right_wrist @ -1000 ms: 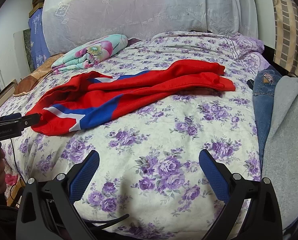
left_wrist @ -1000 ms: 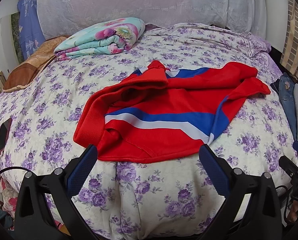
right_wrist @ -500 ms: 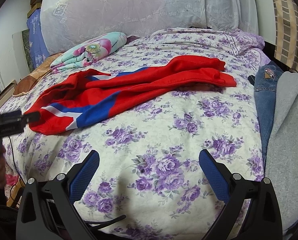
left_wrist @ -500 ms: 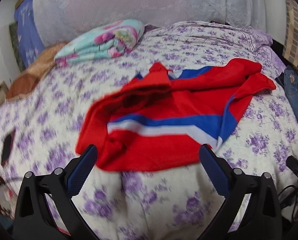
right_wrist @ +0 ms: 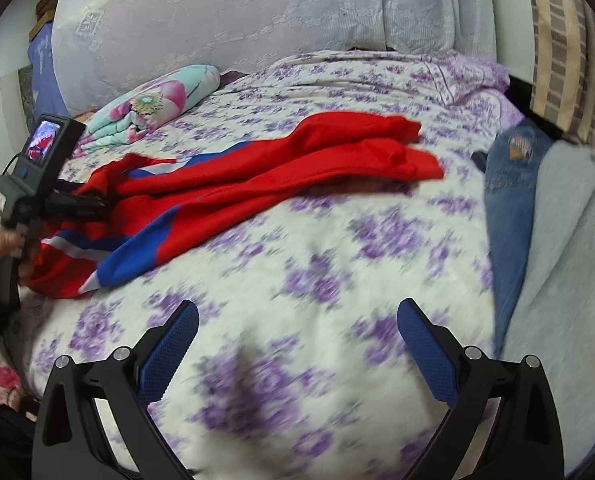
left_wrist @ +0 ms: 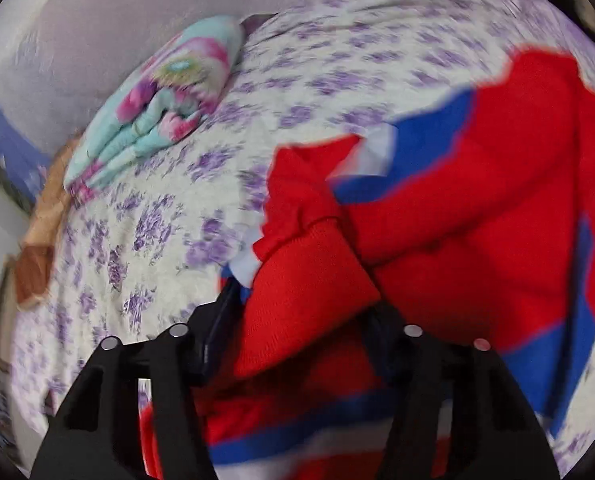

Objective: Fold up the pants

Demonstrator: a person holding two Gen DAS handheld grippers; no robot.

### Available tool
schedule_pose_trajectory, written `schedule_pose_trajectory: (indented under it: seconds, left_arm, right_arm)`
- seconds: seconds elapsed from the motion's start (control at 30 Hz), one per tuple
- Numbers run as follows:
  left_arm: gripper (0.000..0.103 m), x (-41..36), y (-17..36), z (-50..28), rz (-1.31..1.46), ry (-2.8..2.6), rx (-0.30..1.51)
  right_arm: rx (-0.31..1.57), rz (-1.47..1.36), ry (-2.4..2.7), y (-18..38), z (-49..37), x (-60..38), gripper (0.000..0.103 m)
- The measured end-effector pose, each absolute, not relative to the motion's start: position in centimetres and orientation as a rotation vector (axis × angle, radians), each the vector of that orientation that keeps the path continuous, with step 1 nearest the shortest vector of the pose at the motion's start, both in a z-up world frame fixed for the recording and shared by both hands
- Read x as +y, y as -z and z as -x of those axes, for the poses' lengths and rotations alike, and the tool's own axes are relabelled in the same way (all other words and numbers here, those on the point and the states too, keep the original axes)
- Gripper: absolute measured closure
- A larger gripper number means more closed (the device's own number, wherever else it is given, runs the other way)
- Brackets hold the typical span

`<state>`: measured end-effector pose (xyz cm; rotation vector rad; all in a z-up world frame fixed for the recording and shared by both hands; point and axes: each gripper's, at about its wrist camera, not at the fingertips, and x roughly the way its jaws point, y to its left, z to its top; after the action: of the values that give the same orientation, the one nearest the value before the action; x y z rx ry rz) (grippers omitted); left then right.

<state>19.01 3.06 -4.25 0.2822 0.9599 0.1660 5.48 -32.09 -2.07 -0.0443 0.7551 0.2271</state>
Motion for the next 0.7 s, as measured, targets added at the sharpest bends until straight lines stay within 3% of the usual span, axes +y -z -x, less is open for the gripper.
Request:
schedule_pose_trajectory:
  seconds: [0.03,0.13,0.3,0.33,0.47,0.57,0.6,0.63,0.67,0.7]
  left_arm:
    - [0.062,4.2,3.7,-19.4,-0.26,-0.184,0.951]
    - [0.075,10.0,2.0,-20.9,-0.112,-0.235,0.956]
    - [0.074,16.1,2.1,-22.5,0.038,-0.266,0.993]
    - [0.071,15.9,2.4,-22.5,0.029,-0.264,0.998]
    - [0.024,14.6,2.9,-23.0,0.004,-0.239,0.98]
    - [0.024,14.0,4.1,-24.2,-0.008,-0.224,1.005]
    - [0.027,13.8,4.9,-24.6,-0.01,-0.218,1.029]
    - [0.039,13.9,5.4,-25.0,-0.007,-0.218,1.04]
    - [0.053,14.1,5.5,-25.0,0.017,-0.202,1.038]
    - [0.066,14.7,5.1,-24.7,0.049,-0.207,1.011]
  right_arm:
    - [0.751,0.055,-0.224,1.8,-6.0,-32.5,0.007]
    - [0.734,0.083,-0.176,-0.2,-9.9,-35.1,0.007]
    - [0.731,0.097,-0.136,-2.8,-20.2,-37.8,0.008]
    - [0.732,0.107,-0.113,-2.8,-22.2,-38.0,0.008]
    - [0.783,0.087,-0.048,-0.5,-31.9,-38.9,0.008]
    - [0.82,0.108,-0.04,1.9,-36.3,-38.1,0.008]
    - [0.838,0.107,-0.05,2.8,-37.2,-37.6,0.026]
    - [0.856,0.099,-0.066,3.5,-37.8,-37.2,0.077]
    - [0.891,0.084,-0.079,4.2,-38.5,-36.9,0.088]
    - [0.879,0.08,-0.064,4.1,-38.1,-36.8,0.088]
